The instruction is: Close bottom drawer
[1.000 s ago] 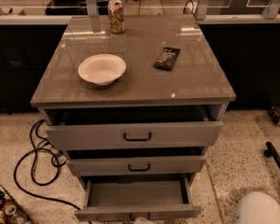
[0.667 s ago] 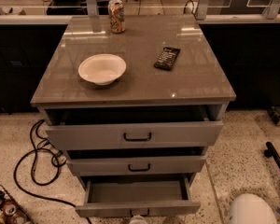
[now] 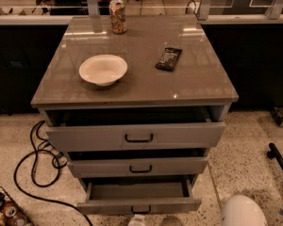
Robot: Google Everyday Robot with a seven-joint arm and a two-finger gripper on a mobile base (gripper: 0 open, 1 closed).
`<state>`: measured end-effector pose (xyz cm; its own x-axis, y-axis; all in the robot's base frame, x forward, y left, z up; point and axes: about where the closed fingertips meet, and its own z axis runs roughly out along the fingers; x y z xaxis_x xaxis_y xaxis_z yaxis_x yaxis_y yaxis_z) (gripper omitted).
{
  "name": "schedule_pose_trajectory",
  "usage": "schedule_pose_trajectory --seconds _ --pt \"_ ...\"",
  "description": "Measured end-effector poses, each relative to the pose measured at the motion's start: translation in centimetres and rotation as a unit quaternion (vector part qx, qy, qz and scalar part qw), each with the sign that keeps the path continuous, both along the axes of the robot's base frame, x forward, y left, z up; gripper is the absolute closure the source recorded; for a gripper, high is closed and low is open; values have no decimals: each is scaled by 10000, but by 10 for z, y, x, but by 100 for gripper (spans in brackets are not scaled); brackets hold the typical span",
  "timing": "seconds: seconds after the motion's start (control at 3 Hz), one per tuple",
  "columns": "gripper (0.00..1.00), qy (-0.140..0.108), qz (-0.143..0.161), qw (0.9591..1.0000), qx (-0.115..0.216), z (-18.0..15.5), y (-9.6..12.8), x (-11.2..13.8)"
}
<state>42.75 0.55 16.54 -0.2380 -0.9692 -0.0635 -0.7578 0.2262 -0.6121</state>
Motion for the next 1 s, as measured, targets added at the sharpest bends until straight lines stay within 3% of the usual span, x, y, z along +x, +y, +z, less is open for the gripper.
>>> schedule_pose_trajectory --seconds 0.67,1.0 --pt "100 -34 45 9999 102 0 -4 -1" --pt "100 -280 120 9993 220 15 -34 14"
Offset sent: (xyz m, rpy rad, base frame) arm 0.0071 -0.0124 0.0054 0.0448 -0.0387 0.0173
